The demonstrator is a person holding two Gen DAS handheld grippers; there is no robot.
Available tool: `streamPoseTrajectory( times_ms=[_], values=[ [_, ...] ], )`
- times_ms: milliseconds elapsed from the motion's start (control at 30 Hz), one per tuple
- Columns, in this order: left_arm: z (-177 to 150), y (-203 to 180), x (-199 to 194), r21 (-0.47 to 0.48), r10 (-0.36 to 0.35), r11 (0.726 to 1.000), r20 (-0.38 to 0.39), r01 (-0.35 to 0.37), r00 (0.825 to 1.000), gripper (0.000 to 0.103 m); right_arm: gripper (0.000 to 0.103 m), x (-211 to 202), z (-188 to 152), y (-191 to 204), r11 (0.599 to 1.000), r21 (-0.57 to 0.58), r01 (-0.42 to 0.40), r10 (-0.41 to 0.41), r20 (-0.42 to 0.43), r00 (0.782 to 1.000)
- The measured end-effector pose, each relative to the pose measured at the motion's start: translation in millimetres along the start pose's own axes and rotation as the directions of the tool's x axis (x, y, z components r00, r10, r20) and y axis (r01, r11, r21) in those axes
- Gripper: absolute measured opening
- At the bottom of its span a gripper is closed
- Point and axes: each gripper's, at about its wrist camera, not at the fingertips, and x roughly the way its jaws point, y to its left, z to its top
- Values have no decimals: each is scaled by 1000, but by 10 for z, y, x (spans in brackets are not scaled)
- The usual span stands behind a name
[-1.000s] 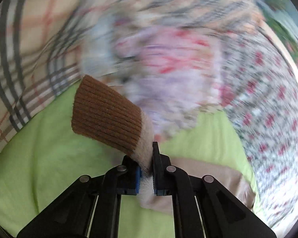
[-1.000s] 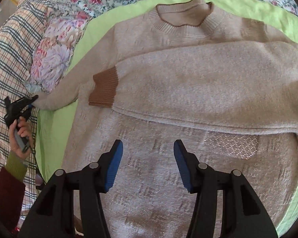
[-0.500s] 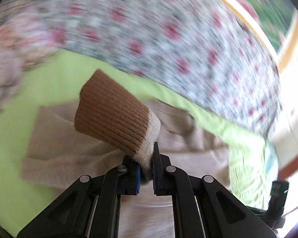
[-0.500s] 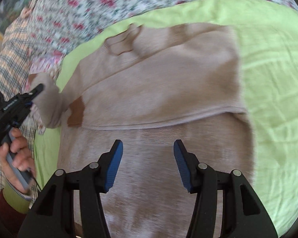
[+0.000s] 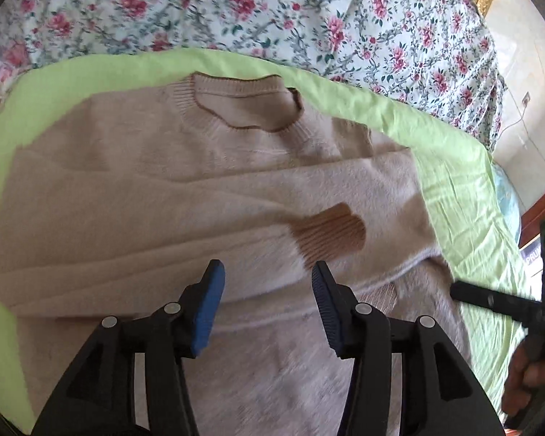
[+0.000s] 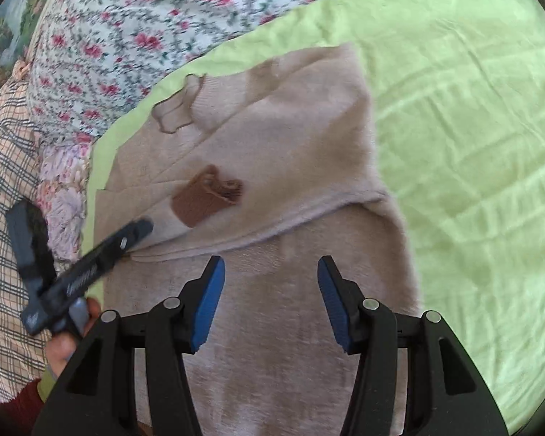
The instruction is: Fold small clothes
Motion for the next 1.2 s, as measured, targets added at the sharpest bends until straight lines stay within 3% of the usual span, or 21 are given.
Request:
streamPoseTrajectory(
  times_ms=[100,167,300,433,500,533,567,600,700,767,867,933,1033,1100,1200],
  values=[
    [-154,334,-294,-23,66,998,9,-66,998,52,55,156,91,184,999,-24,-47,46,-8,999],
    [-271,642,-458,-56,150,987,10,-149,989,52,55,291,199,272,997,-10,-82,82,-8,997],
    [-421,1340,-531,-160,306,937,-47,-309,951,52,55,551,406,292,989,90,-116,116,2,993],
    [-428,1745,-449,-228,368,897,-87,-378,926,52,55,754,517,367,992,109,-65,66,-2,998],
    [-384,1839,-365,-248,368,890,-102,-381,924,52,55,868,552,416,996,76,-42,43,-10,999],
    [-368,1866,-343,-255,363,890,-106,-378,926,52,48,922,573,423,997,60,-40,41,-19,999],
    [-345,1876,-316,-257,360,891,-106,-375,927,52,35,966,590,448,998,32,-49,51,-34,998],
    [-313,1866,-282,-253,364,890,-106,-379,925,52,7,977,613,485,999,-6,-51,51,-50,997],
    [-263,1846,-227,-252,368,888,-111,-384,923,52,6,715,728,534,992,-85,-91,93,26,995],
    [-272,1854,-251,-257,366,888,-106,-381,925,52,6,334,793,520,983,-148,-108,129,141,982],
    [-285,1839,-248,-266,367,884,-113,-384,923,52,6,56,738,339,974,-216,-62,114,235,965],
    [-290,1844,-207,-281,367,878,-127,-388,922,52,6,113,710,159,968,-250,32,30,239,971],
    [-292,1853,-195,-309,360,871,-131,-383,924,52,8,247,638,-69,954,-279,106,-42,226,973],
    [-294,1861,-204,-321,353,868,-134,-378,926,52,8,349,610,-170,950,-262,169,-128,168,977],
    [-294,1862,-221,-324,342,871,-138,-369,929,50,8,284,559,-358,974,-155,167,-144,152,978]
  ],
)
